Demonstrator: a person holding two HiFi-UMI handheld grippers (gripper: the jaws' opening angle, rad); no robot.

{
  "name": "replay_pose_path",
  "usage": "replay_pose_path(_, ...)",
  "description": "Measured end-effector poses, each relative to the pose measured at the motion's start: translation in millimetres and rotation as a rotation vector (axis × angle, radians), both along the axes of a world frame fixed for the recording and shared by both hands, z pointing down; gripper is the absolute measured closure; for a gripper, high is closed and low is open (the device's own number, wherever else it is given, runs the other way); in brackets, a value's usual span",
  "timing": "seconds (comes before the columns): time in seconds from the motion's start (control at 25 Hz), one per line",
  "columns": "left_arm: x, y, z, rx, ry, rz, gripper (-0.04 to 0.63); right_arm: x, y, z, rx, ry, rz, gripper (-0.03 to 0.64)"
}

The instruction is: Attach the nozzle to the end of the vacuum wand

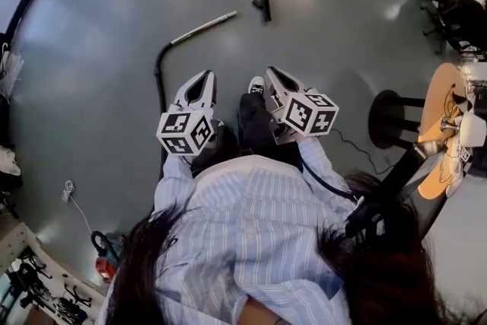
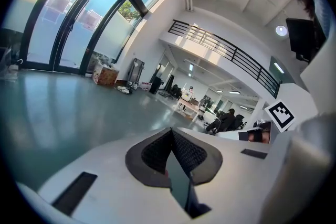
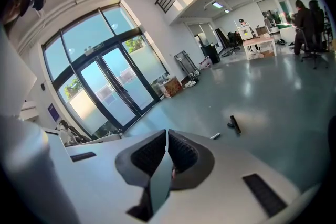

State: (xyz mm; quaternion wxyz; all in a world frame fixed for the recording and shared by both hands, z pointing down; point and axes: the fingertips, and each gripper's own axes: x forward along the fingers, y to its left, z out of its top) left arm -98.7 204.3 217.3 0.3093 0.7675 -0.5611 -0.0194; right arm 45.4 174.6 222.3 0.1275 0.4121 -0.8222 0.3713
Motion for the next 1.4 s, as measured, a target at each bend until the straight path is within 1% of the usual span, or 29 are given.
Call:
replay_pose_path(0.16, -11, -45, 4, -0.019, -0.019, -0.062, 0.591, -7, -55, 4, -0.011, -0.012, -0.050, 0.600)
replay_pose_path(0.24, -7, -69, 1, -0.021, -0.023, -0.087, 0.591, -2, -84, -1, -0.007, -0.017, -0.071, 0.600)
replay_pose_path(0.36, 10, -108, -3, -0.015, -0.033, -0.114, 0.591, 17, -126, -3, 0.002, -0.019, -0.101, 0.600)
replay_pose_path(0.44, 23, -132, 1, -0.024, -0.047, -0.126, 0.591, 34, -153, 4, -0.005, -0.017, -0.105, 0.600)
replay_pose_path(0.64, 51, -181, 10, -0.049, -0.068, -0.123, 0.591, 69, -200, 20, -0.025, -0.024, -0.105, 0.600)
replay_pose_path(0.72, 62, -196, 15, -0.065, -0.068, -0.116, 0.591, 83, -216, 29, -0.037, -0.019, -0.093, 0.600)
replay_pose_path(0.84, 78, -210, 22, -0.102, -0.050, -0.092, 0.591, 103, -227, 42, -0.077, -0.016, -0.061, 0.599)
replay_pose_path(1.0, 83, -235, 29, -0.131, -0.046, -0.048, 0.589, 114, -242, 56, -0.119, -0.018, -0.040, 0.598)
replay_pose_path(1.08, 80, -247, 37, -0.145, -0.070, -0.011, 0.589, 115, -249, 64, -0.138, -0.019, -0.037, 0.598)
replay_pose_path(1.2, 66, -270, 57, -0.176, -0.125, 0.033, 0.589, 108, -262, 75, -0.157, -0.024, -0.031, 0.598)
replay_pose_path(1.32, 47, -303, 82, -0.212, -0.186, 0.047, 0.589, 99, -285, 84, -0.166, -0.046, -0.012, 0.598)
replay_pose_path(1.4, 37, -328, 98, -0.227, -0.210, 0.058, 0.589, 93, -302, 91, -0.178, -0.063, 0.010, 0.598)
